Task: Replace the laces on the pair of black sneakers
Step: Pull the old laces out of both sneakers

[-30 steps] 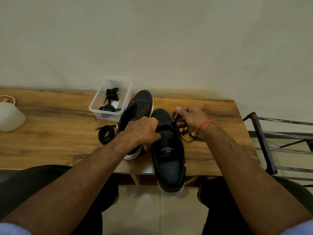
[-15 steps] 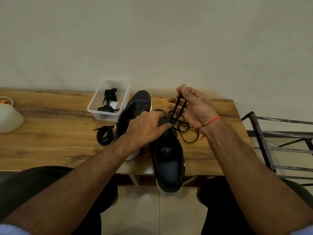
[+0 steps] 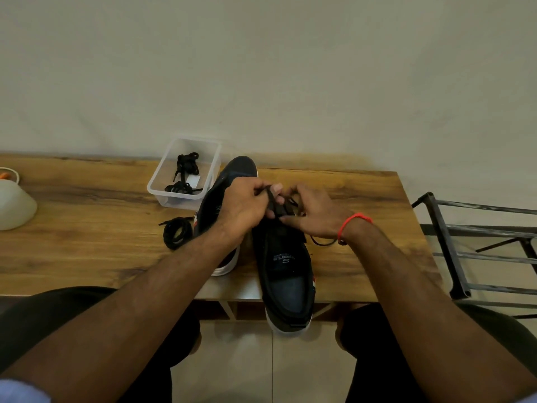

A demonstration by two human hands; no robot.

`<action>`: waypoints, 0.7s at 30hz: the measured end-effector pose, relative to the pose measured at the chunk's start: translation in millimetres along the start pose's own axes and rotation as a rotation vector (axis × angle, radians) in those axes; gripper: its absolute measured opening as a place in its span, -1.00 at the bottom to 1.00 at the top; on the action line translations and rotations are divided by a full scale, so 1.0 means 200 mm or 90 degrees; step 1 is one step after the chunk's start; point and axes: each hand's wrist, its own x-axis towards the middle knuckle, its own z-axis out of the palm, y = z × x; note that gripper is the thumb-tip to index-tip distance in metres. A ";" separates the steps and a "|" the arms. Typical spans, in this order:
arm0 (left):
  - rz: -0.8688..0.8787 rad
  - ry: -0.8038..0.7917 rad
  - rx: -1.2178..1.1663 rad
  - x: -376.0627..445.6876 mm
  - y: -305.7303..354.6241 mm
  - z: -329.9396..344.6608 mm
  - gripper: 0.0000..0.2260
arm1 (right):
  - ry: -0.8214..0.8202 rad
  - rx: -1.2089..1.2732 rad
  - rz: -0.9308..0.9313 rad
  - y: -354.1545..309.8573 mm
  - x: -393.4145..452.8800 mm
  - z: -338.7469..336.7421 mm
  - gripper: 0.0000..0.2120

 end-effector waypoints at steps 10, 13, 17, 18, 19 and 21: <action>0.053 0.165 -0.261 0.05 0.09 -0.13 -0.88 | -0.019 -0.017 0.077 0.03 0.02 0.02 -0.86; 0.027 -0.082 0.189 0.06 0.03 -0.14 -0.74 | 0.063 -0.072 0.023 0.04 0.03 0.02 -0.85; 0.207 -0.031 0.410 0.03 -0.02 -0.08 -0.57 | 0.100 -0.063 -0.018 0.02 0.01 -0.01 -0.81; 0.245 -0.038 0.385 0.02 -0.02 -0.06 -0.62 | 0.096 -0.069 -0.012 0.01 0.01 -0.01 -0.79; 0.257 -0.060 0.375 0.01 -0.02 -0.03 -0.65 | 0.085 -0.062 0.011 0.01 0.00 -0.01 -0.76; 0.262 -0.088 0.390 -0.01 -0.05 0.03 -0.70 | 0.057 -0.064 0.081 0.01 -0.01 0.01 -0.69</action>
